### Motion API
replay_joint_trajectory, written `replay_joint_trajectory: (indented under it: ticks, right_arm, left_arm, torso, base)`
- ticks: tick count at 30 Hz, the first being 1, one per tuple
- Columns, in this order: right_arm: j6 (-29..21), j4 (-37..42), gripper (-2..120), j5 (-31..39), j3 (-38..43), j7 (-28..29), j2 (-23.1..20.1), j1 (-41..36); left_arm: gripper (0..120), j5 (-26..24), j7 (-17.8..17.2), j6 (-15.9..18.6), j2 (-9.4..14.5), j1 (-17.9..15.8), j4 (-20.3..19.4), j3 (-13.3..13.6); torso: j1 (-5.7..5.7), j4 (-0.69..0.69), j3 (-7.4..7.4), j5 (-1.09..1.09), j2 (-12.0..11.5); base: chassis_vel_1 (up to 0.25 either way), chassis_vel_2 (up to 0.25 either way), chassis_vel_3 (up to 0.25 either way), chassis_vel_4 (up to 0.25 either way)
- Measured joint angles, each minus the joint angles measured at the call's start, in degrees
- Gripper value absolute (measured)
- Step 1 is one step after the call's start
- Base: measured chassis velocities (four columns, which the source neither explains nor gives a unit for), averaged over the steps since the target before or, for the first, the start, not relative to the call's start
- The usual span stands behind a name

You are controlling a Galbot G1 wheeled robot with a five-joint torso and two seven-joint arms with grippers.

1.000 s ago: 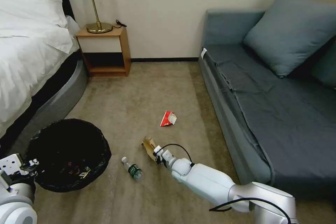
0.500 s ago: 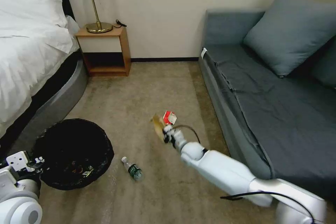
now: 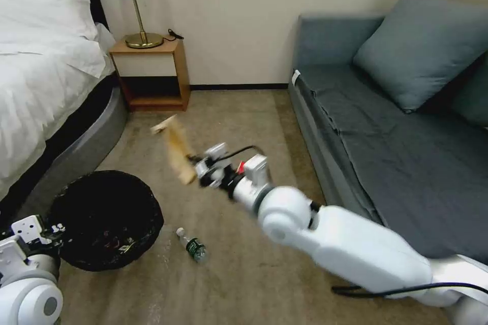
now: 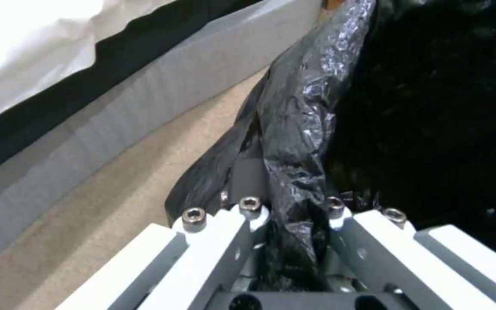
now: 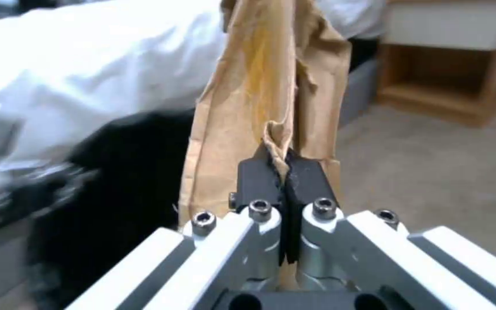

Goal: Pick up the trash bin, then pick up the garbage on the floor and place it into the trash bin.

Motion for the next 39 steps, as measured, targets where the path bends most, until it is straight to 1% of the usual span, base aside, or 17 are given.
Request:
replay_joint_trajectory:
  ticks: [1, 4, 6, 9, 13, 19, 20, 22, 23, 24, 28, 30, 33, 34, 37, 38, 39]
  right_arm:
    - [0.00, 0.00, 0, 0.00, 0.00, 0.00, 0.00, 0.00]
    - [1.49, -4.54, 0, -2.00, -6.53, 0.49, 4.44, 1.97]
    - [1.62, -5.83, 0, -2.25, -7.88, 0.54, 5.65, 2.17]
    - [1.84, -9.64, 0, -2.82, -10.94, 1.20, 9.13, 1.96]
    - [1.87, -11.50, 0, -3.59, -12.96, 1.39, 10.43, 1.93]
    - [1.87, -12.57, 1, -4.97, -14.07, 1.33, 10.58, 2.20]
    - [1.87, -12.54, 6, -5.10, -14.07, 1.34, 10.52, 2.17]
    - [1.87, -12.32, 11, -5.18, -14.01, 1.32, 10.45, 2.06]
    - [1.87, -12.02, 20, -5.25, -13.66, 1.33, 10.40, 1.92]
    - [1.87, -12.02, 20, -5.25, -13.66, 1.33, 10.40, 1.92]
    - [1.87, -11.58, 38, -5.31, -12.49, 1.42, 10.41, 1.56]
    - [1.87, -11.51, 39, -5.33, -12.32, 1.50, 10.43, 1.53]
    - [1.82, -9.87, 56, -5.52, -8.18, 1.97, 10.48, 1.37]
    - [1.82, -9.87, 56, -5.52, -8.18, 1.97, 10.48, 1.37]
    - [0.64, -8.21, 70, -5.90, -1.88, 2.24, 9.41, 2.95]
    - [0.64, -8.21, 70, -5.90, -1.88, 2.24, 9.41, 2.95]
    - [-0.27, -8.02, 73, -5.94, 0.27, 2.23, 8.51, 3.74]
  left_arm:
    - [3, 0.00, 0.00, 0.00, 0.00, 0.00, 0.00, 0.00]
    - [3, 0.00, -0.24, 0.22, -0.73, -0.05, -1.37, 1.13]
    - [3, 0.00, -0.24, 0.28, -0.97, -0.05, -1.70, 1.40]
    - [3, 0.13, -0.26, 0.46, -1.84, -0.03, -2.66, 2.21]
    - [3, 0.22, -0.32, 0.52, -2.32, 0.08, -3.17, 2.44]
    - [3, 0.28, -0.32, 0.54, -2.67, 0.26, -3.69, 2.69]
    - [3, 0.28, -0.32, 0.54, -2.69, 0.26, -3.74, 2.75]
    - [3, 0.28, -0.32, 0.55, -2.70, 0.26, -3.75, 2.79]
    - [3, 0.28, -0.32, 0.57, -2.71, 0.24, -3.75, 2.85]
    - [3, 0.28, -0.32, 0.57, -2.71, 0.24, -3.75, 2.85]
    - [3, 0.45, -0.30, 0.60, -2.97, 0.09, -3.68, 3.37]
    - [3, 0.47, -0.30, 0.61, -3.00, 0.09, -3.65, 3.41]
    - [3, 0.84, -0.28, 0.61, -3.03, -0.03, -2.92, 3.60]
    - [3, 0.84, -0.28, 0.61, -3.03, -0.03, -2.92, 3.60]
    - [3, 1.99, -0.09, 0.40, -2.76, -0.36, -1.35, 3.21]
    - [3, 1.99, -0.09, 0.40, -2.76, -0.36, -1.35, 3.21]
    - [3, 2.13, -0.07, 0.34, -2.58, -0.43, -1.03, 2.88]
  torso:
    - [0.00, 0.00, 0.00, 0.00, 0.00]
    - [0.00, 0.00, 0.00, -0.01, 0.00]
    - [0.00, 0.00, 0.00, -0.02, 0.00]
    - [0.00, 0.00, 0.00, -0.02, 0.00]
    - [0.00, 0.00, 0.00, -0.01, 0.00]
    - [0.00, -0.01, 0.00, -0.01, 0.00]
    - [0.00, -0.01, 0.00, 0.00, 0.00]
    - [0.00, -0.01, 0.00, 0.00, 0.00]
    - [0.00, -0.01, 0.00, 0.00, 0.00]
    - [0.00, -0.01, 0.00, 0.00, 0.00]
    - [0.00, -0.01, 0.00, 0.00, 0.00]
    - [0.00, -0.01, 0.00, 0.00, 0.00]
    - [0.00, -0.01, 0.00, 0.00, 0.00]
    - [0.00, -0.01, 0.00, 0.00, 0.00]
    - [0.00, 0.00, 0.00, 0.00, 0.00]
    - [0.00, 0.00, 0.00, 0.00, 0.00]
    - [0.00, 0.00, 0.00, 0.00, 0.00]
  base:
    - [0.000, 0.000, 0.000, 0.000]
    - [0.000, 0.000, 0.000, 0.000]
    - [0.000, 0.000, 0.000, 0.000]
    - [0.000, 0.000, 0.000, 0.000]
    - [0.000, 0.000, 0.000, 0.000]
    - [0.000, 0.000, 0.000, 0.000]
    - [0.000, 0.000, 0.000, 0.000]
    - [0.000, 0.000, 0.000, 0.000]
    - [0.000, 0.000, 0.000, 0.000]
    - [0.000, 0.000, 0.000, 0.000]
    - [0.000, 0.000, 0.000, 0.000]
    - [0.000, 0.000, 0.000, 0.000]
    - [0.000, 0.000, 0.000, 0.000]
    - [0.000, 0.000, 0.000, 0.000]
    - [0.000, 0.000, 0.000, 0.000]
    - [0.000, 0.000, 0.000, 0.000]
    - [0.000, 0.000, 0.000, 0.000]
